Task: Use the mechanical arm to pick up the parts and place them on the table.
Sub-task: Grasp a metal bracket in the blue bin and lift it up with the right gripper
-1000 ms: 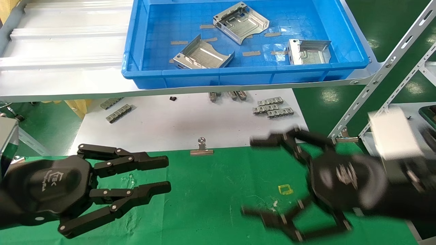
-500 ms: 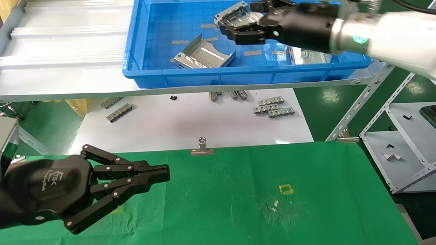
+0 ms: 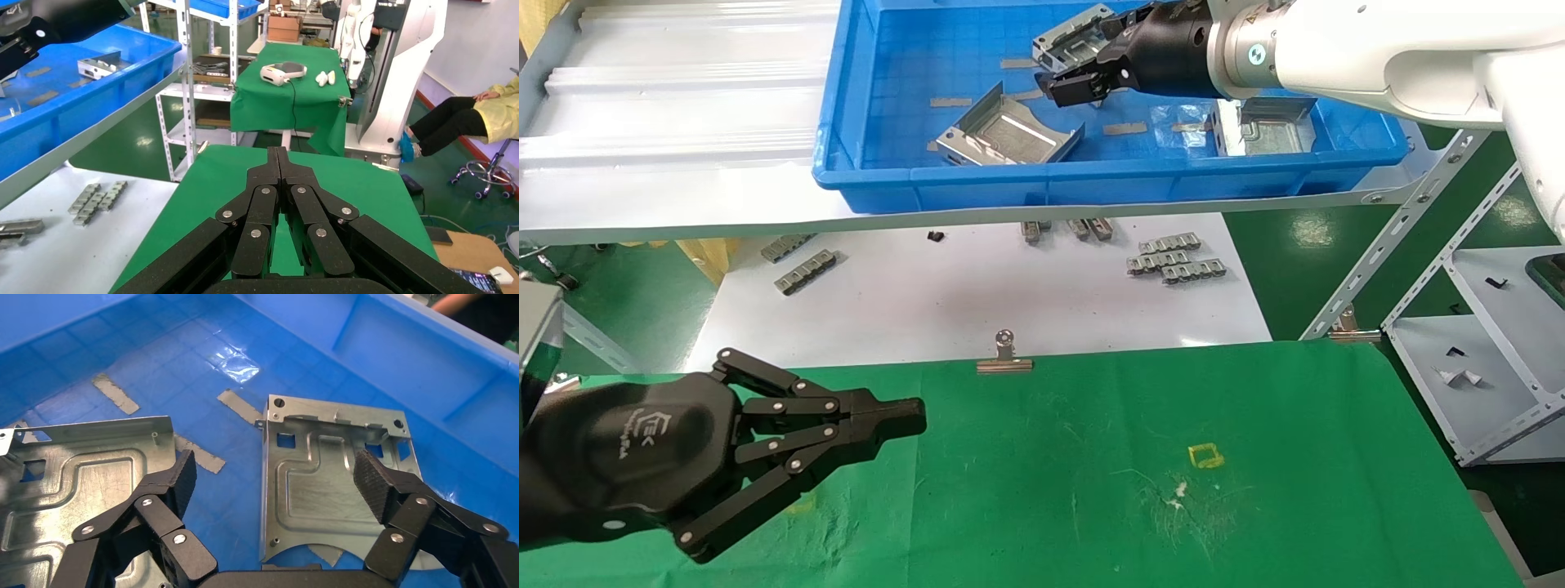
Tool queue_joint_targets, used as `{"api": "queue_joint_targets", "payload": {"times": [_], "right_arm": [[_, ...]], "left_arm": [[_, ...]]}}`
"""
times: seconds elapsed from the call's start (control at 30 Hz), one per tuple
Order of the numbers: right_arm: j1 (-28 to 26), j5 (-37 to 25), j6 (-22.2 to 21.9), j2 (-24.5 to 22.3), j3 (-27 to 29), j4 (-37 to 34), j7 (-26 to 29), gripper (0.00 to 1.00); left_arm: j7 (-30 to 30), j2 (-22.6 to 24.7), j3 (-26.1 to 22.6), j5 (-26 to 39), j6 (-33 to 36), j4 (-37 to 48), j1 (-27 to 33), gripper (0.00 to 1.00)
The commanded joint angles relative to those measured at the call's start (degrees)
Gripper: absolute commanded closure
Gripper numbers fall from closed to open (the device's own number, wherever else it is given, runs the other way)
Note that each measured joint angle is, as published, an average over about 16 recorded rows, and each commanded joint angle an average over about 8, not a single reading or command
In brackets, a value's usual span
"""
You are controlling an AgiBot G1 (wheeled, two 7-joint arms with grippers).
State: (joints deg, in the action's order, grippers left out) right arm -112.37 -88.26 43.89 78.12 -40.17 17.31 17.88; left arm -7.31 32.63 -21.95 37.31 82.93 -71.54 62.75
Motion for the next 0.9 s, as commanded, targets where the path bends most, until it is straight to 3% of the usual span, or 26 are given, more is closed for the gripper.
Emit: {"api": "queue_joint_targets", "payload": {"times": [0.03, 0.3, 0.9], "right_arm": [[-0.2, 0.1, -0.6, 0.4, -1.0, -0.2, 0.4, 1.00], [1.2, 2.0, -4.9, 0.4, -6.8, 2.8, 6.3, 1.00], [1.5, 6.5, -10.9, 0.4, -18.8, 6.7, 14.7, 1.00]], "left_arm": [[0.0, 0.0, 0.0, 0.0, 0.0, 0.0, 0.0, 0.98], [0.0, 0.0, 0.0, 0.0, 0.0, 0.0, 0.0, 0.03], [0.0, 0.0, 0.0, 0.0, 0.0, 0.0, 0.0, 0.00]]}}
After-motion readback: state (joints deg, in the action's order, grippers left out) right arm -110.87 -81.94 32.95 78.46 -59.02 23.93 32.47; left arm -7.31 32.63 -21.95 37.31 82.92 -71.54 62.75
